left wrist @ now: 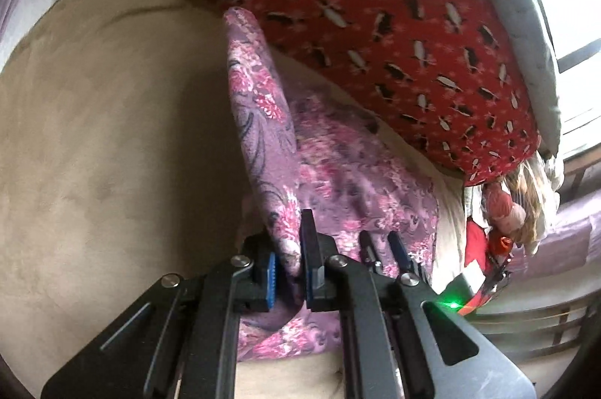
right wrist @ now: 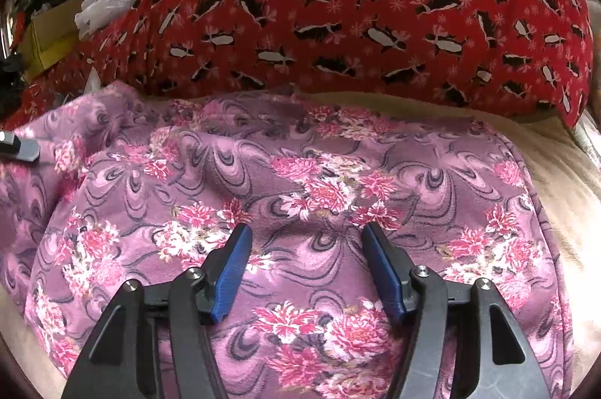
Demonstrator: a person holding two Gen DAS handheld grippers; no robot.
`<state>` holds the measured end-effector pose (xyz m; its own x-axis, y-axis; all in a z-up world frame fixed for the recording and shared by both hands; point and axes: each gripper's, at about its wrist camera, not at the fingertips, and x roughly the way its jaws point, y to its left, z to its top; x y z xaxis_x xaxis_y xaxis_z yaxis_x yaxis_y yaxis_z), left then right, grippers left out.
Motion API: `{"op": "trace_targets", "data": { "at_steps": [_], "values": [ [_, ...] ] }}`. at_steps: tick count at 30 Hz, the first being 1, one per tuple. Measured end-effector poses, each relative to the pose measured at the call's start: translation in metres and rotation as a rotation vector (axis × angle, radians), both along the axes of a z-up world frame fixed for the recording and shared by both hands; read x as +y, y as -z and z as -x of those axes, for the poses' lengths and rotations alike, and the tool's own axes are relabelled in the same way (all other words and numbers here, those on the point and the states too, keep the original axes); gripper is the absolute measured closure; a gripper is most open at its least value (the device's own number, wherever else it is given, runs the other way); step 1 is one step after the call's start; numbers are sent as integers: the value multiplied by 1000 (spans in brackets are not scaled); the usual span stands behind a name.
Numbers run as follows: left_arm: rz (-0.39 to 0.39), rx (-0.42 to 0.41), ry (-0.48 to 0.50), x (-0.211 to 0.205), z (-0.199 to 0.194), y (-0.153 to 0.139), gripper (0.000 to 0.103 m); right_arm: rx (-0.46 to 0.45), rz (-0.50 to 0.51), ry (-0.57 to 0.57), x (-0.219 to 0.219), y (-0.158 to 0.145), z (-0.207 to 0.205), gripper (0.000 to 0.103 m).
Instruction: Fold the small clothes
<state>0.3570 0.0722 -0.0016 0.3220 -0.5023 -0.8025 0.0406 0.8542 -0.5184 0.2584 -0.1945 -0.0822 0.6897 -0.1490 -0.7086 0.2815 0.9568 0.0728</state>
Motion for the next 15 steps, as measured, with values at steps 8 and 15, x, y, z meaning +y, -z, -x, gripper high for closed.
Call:
{"op": "trace_targets", "data": {
  "at_steps": [8, 15],
  "values": [
    [-9, -49, 21, -28, 8, -19, 95, -16, -42, -11, -4, -1, 2, 37],
    [-8, -58, 24, -50, 15, -23, 95, -18, -75, -22, -7, -3, 3, 36]
  ]
}}
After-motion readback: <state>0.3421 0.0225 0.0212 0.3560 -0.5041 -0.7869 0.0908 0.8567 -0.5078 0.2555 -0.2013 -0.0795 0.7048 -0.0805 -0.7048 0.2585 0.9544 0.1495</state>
